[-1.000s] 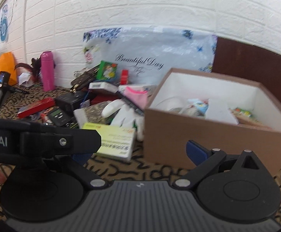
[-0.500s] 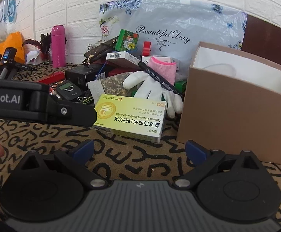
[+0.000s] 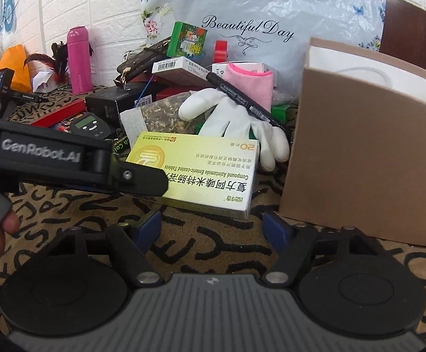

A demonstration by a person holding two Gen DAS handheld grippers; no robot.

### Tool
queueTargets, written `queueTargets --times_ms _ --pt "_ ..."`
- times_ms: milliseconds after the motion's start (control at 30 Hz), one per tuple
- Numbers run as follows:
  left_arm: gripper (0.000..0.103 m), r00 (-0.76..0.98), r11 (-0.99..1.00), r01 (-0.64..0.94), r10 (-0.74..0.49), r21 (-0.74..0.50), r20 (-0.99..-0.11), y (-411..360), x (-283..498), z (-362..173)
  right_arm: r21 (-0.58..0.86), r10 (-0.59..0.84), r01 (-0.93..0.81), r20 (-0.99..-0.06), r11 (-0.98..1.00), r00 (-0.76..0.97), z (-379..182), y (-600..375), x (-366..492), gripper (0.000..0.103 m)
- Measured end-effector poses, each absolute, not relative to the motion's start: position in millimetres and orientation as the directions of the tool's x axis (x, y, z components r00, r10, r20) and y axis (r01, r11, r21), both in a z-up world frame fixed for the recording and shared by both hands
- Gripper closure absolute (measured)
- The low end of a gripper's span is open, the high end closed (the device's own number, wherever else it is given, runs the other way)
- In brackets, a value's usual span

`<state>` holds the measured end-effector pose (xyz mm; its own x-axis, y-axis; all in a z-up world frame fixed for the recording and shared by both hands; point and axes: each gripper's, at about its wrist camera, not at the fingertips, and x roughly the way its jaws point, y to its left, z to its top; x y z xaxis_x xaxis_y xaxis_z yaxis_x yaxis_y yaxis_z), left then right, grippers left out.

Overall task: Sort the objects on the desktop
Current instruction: 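Move both grippers to the yellow medicine box and grasp it, then lift the yellow medicine box and carry it over the cardboard box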

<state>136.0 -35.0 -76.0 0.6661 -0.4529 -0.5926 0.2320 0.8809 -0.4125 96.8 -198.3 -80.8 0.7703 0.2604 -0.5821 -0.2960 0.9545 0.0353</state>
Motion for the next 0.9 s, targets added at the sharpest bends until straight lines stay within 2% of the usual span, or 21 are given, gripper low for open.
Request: queueTargets --times_ms 100,167,300,600,900 --pt "0.035 0.665 0.88 0.24 -0.457 -0.41 -0.591 -37.0 139.5 -76.3 0.035 0.268 -0.305 -0.577 0.952 0.771 -80.8 -197.9 100.7 0.036" --pt "0.045 0.663 0.885 0.238 -0.449 -0.4 -0.598 -38.8 141.3 -76.7 0.037 0.265 -0.3 -0.577 0.953 0.772 -80.2 -199.1 103.5 0.046" --pt "0.046 0.664 0.888 0.225 -0.441 -0.401 -0.604 -37.1 138.0 -75.3 0.042 0.262 -0.293 -0.576 0.955 0.774 -77.9 -202.8 102.6 0.053" --pt "0.046 0.662 0.897 0.213 -0.424 -0.387 -0.618 -31.6 90.7 -68.8 0.056 0.306 -0.345 -0.608 0.937 0.733 -70.2 -204.7 70.7 0.054" --pt "0.046 0.622 0.883 0.285 -0.467 -0.374 -0.629 -36.6 33.0 -71.4 0.069 0.349 -0.4 -0.636 0.914 0.688 -71.8 -218.7 1.8 0.053"
